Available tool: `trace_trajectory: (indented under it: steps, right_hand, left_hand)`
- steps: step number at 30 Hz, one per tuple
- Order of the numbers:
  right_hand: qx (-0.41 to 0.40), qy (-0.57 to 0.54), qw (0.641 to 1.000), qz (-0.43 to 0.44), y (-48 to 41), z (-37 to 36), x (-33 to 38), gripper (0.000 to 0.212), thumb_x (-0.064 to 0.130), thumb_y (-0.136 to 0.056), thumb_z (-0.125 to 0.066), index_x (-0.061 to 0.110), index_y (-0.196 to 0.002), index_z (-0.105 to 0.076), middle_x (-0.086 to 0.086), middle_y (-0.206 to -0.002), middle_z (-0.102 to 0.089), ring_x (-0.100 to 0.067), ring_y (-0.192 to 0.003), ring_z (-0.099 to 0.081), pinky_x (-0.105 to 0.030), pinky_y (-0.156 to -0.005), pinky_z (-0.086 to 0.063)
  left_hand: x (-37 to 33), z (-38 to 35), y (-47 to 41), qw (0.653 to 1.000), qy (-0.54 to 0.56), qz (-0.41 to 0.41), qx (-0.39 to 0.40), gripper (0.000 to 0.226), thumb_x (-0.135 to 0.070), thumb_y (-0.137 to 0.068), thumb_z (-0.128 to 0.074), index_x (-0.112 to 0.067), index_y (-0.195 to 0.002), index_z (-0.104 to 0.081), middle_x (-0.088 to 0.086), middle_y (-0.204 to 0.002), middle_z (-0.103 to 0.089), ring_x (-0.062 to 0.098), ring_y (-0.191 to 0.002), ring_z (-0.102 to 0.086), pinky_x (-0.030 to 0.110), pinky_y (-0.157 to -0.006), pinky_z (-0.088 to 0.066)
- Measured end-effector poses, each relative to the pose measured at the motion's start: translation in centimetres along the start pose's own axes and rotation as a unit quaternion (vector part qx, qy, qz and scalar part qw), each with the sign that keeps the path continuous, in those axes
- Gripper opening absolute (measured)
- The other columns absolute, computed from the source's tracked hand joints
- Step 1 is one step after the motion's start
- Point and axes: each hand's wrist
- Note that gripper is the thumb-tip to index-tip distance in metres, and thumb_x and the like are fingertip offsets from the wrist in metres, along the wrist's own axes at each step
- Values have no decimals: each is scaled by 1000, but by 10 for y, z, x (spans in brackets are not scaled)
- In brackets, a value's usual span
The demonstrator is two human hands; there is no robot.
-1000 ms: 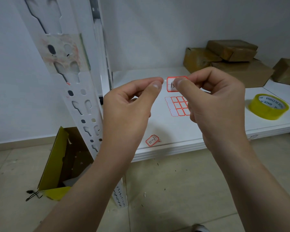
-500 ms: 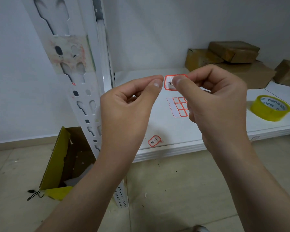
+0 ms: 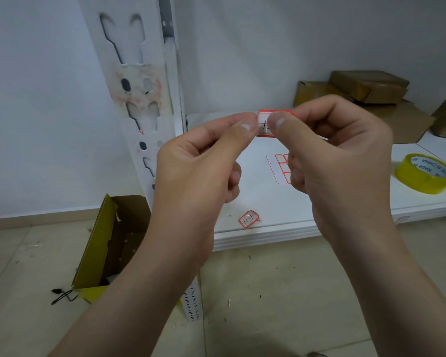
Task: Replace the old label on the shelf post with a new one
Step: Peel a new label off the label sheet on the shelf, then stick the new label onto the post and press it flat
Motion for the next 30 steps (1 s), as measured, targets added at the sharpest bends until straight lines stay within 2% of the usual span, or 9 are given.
trace_trajectory:
  steps: [6,8,9,13,16,20,26,30]
  right_hand:
    - [34,-46,998,21,4,-9,7,20,7,-85,-77,18,-70,-70,13,-50,-60,-2,-43,-46,-13,-46,-37]
    - [43,-54,997,26,5,-14,9,20,6,-85,-76,18,-70,-70,12,-50,-62,-1,-41,-46,-12,-46,-36]
    - [47,-58,997,25,6,-16,9,20,5,-85,-76,17,-70,-70,12,-50,-62,-1,-41,-47,-12,-45,-36]
    - [48,-54,997,20,7,-26,8,19,11,-85,-78,21,-70,-71,11,-49,-54,-6,-41,-42,-14,-46,-33]
    - [51,-43,998,18,8,-34,6,15,14,-88,-79,23,-75,-75,4,-53,-49,-13,-44,-38,-19,-47,-30]
    - [58,-26,998,29,9,-46,6,13,15,-90,-79,27,-84,-79,7,-53,-52,-16,-47,-39,-21,-46,-32]
    - [65,-3,997,30,8,-65,9,13,19,-89,-80,31,-87,-79,18,-49,-62,-4,-44,-45,-13,-45,-37]
    - [55,23,997,38,9,-77,8,16,22,-89,-81,37,-84,-78,17,-52,-64,-4,-46,-47,-12,-44,-38]
  left_hand:
    - [-10,9,5,999,-4,-46,7,5,-20,-84,-78,-17,-84,-81,17,-72,-46,13,-50,-34,22,-42,-29]
    - [-13,15,5,999,-13,-53,4,6,-20,-86,-76,-16,-85,-81,30,-76,-51,14,-49,-33,20,-42,-29]
    - [-14,18,6,998,-18,-55,1,7,-20,-87,-75,-15,-85,-81,31,-76,-54,14,-49,-32,20,-42,-29]
    - [-23,30,6,996,-40,-81,-6,10,-19,-90,-72,-15,-83,-79,12,-61,-38,15,-47,-29,20,-41,-27]
    - [-31,42,6,987,-90,-133,-4,10,-18,-94,-70,-15,-88,-77,23,-62,-28,17,-49,-28,22,-43,-27]
    - [-40,54,6,973,-139,-184,-4,9,-19,-96,-68,-15,-92,-75,13,-62,-26,14,-49,-29,22,-43,-30]
    - [-46,71,6,967,-172,-188,-14,18,-17,-98,-65,-26,-86,-75,13,-66,-23,10,-49,-27,19,-42,-27]
    - [-48,80,3,968,-182,-171,-13,16,-19,-98,-65,-25,-87,-76,-5,-55,-24,6,-47,-26,16,-42,-29]
Point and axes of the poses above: each hand's wrist, its own y-axis away from the middle knuckle, its own z-axis out of the back of the hand, x = y × z
